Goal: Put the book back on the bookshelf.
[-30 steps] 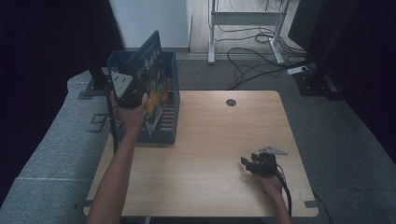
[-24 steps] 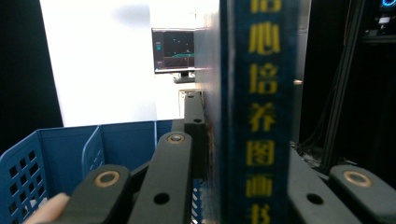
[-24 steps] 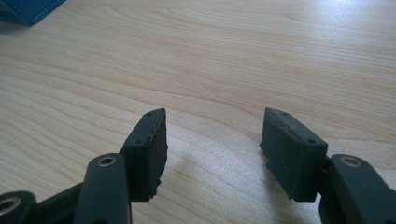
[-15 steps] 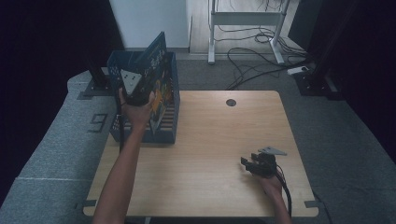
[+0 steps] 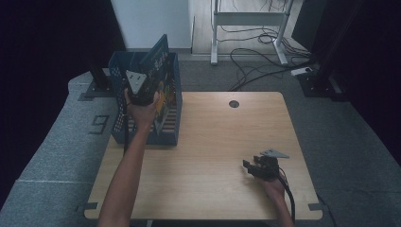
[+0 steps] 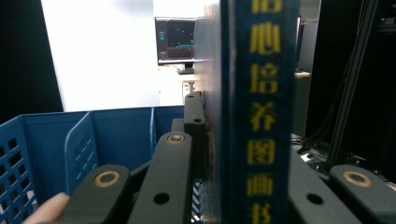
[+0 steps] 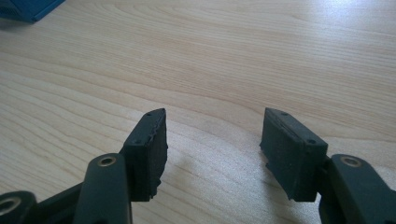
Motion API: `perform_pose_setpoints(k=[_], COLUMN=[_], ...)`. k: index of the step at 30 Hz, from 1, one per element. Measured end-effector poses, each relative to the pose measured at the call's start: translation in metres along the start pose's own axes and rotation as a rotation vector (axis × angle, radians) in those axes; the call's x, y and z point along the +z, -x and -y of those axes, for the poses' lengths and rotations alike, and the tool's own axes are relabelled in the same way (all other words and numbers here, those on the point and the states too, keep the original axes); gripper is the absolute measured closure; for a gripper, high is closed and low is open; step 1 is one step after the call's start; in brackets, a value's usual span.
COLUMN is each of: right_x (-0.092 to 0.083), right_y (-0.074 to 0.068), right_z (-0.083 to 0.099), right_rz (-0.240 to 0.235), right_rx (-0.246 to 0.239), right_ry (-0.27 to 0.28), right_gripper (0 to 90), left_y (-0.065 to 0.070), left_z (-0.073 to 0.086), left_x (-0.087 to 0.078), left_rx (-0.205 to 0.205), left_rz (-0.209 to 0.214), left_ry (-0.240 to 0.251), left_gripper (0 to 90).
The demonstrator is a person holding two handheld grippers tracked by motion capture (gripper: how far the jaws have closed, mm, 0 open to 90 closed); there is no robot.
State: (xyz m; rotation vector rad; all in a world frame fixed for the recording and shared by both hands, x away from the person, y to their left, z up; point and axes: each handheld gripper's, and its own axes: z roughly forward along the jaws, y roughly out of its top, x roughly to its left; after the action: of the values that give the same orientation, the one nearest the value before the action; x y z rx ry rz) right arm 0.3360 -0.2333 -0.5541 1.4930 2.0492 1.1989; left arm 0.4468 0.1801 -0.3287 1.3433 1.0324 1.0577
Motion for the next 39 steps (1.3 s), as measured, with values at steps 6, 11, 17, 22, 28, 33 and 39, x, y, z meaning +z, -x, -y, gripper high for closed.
perform_pose_setpoints(k=[6, 11, 17, 22, 28, 33, 39], right_x=[0.000, 0.000, 0.000, 0.001, 0.001, 0.000, 0.000], right_y=[0.000, 0.001, 0.002, 0.003, 0.003, 0.003, 0.002], right_z=[0.000, 0.000, 0.000, 0.000, 0.000, 0.000, 0.000], right_rz=[-0.001, -0.004, -0.005, -0.012, -0.013, -0.007, -0.004], right_rx=[0.000, 0.013, 0.017, 0.030, 0.032, 0.025, 0.018], right_ry=[-0.001, -0.005, -0.008, -0.009, -0.009, -0.010, -0.011], right_gripper=[40.1, 40.0, 39.9, 40.0, 39.9, 39.8, 39.8], left_y=[0.000, -0.003, -0.007, -0.005, -0.003, -0.001, 0.002], left_z=[0.008, 0.015, 0.017, 0.016, 0.014, 0.016, 0.021], left_x=[0.005, 0.010, 0.012, 0.015, 0.020, 0.026, 0.032], left_rx=[-0.012, -0.019, -0.037, -0.035, -0.028, -0.027, -0.032], left_rz=[0.012, 0.009, 0.008, 0.020, 0.018, 0.002, 0.001], left_ry=[0.003, -0.004, 0.000, 0.004, 0.011, 0.030, 0.038], left_gripper=[82.2, 82.2, 82.2, 82.2, 82.2, 82.2, 82.3])
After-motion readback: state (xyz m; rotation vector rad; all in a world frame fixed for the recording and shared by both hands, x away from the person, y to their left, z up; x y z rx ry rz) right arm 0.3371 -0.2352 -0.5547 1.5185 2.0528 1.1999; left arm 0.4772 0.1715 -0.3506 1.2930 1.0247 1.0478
